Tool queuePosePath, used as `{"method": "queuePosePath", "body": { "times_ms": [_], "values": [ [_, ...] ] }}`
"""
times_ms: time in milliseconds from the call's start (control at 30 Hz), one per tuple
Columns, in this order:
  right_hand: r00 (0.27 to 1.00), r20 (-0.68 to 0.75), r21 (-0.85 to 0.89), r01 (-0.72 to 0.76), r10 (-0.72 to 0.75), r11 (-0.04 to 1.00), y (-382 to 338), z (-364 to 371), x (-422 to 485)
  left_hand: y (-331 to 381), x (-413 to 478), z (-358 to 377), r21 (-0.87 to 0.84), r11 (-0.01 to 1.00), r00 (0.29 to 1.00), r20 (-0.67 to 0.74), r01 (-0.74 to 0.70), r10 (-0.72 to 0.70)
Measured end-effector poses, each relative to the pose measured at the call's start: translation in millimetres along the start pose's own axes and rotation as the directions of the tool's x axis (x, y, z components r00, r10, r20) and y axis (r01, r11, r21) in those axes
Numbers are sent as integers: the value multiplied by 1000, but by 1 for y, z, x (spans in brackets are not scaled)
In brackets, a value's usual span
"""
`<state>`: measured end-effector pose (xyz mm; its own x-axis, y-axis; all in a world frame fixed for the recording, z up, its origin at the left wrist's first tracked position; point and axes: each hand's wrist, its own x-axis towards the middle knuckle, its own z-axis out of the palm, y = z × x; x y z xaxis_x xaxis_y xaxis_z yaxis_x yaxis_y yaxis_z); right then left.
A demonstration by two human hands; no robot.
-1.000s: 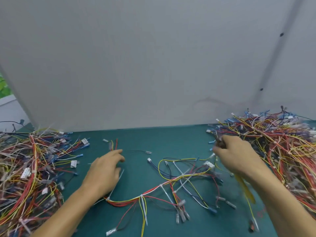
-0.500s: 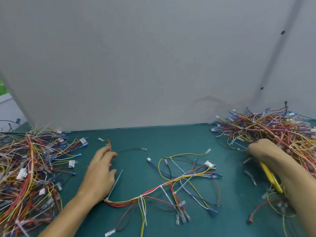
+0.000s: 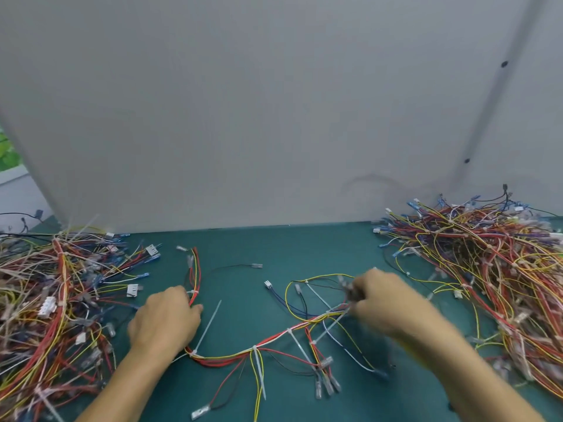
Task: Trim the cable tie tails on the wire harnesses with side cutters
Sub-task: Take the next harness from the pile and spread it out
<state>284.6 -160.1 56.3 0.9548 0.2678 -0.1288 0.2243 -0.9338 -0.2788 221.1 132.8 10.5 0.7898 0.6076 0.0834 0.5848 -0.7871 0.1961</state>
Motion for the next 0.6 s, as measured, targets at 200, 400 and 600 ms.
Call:
{"method": "queuePosePath", "body": {
  "times_ms": [200,400,600],
  "values": [
    [985,3,-47,171,-171,984,-1,30,12,-2,13,3,-733,676,998,40,68,-56],
    [941,-317,-238,44,-120,970,22,1,13,-10,27,0,-861,480,976,79,169,-202],
    [998,-14,-119,52,-54,992,31,-2,11,-3,20,18,-760,618,978,131,204,-162]
  ]
}}
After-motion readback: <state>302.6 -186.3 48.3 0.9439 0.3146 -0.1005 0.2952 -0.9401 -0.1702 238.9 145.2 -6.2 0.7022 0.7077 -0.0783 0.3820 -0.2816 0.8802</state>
